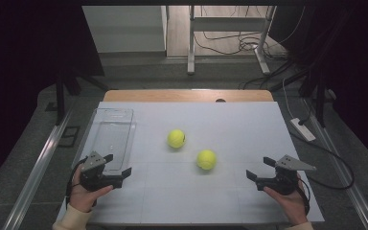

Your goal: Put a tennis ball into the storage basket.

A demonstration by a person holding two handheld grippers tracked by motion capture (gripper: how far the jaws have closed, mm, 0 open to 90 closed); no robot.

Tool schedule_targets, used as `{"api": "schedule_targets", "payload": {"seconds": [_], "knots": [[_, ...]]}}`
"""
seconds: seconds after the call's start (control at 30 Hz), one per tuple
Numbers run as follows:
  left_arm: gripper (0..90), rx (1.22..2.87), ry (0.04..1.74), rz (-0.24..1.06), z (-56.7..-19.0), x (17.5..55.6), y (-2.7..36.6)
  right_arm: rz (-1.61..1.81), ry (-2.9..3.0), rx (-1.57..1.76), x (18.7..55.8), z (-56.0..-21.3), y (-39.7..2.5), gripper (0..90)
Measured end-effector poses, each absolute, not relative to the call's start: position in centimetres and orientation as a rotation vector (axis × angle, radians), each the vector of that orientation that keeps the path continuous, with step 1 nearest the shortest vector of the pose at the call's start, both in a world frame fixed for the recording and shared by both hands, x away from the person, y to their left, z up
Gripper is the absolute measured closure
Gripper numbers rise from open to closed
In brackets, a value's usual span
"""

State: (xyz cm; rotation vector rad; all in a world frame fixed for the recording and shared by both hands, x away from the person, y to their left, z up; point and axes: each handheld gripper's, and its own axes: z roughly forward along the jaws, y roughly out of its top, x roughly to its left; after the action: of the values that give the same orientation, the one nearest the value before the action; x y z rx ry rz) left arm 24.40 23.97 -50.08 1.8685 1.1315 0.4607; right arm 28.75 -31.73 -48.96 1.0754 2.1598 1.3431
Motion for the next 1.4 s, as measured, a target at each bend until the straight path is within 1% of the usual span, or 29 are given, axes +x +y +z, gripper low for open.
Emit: {"api": "schedule_targets", "payload": {"seconds": [0.83,1.4], "knots": [[10.5,1.875,1.120,0.467,-50.2,23.9,23.8,1.337,2.164,1.066,28.9,-48.9,-31.1,10.6],[10.8,1.863,1.114,0.460,-49.2,23.9,23.6,1.339,2.167,1.086,29.0,-49.2,-30.9,11.3]]}}
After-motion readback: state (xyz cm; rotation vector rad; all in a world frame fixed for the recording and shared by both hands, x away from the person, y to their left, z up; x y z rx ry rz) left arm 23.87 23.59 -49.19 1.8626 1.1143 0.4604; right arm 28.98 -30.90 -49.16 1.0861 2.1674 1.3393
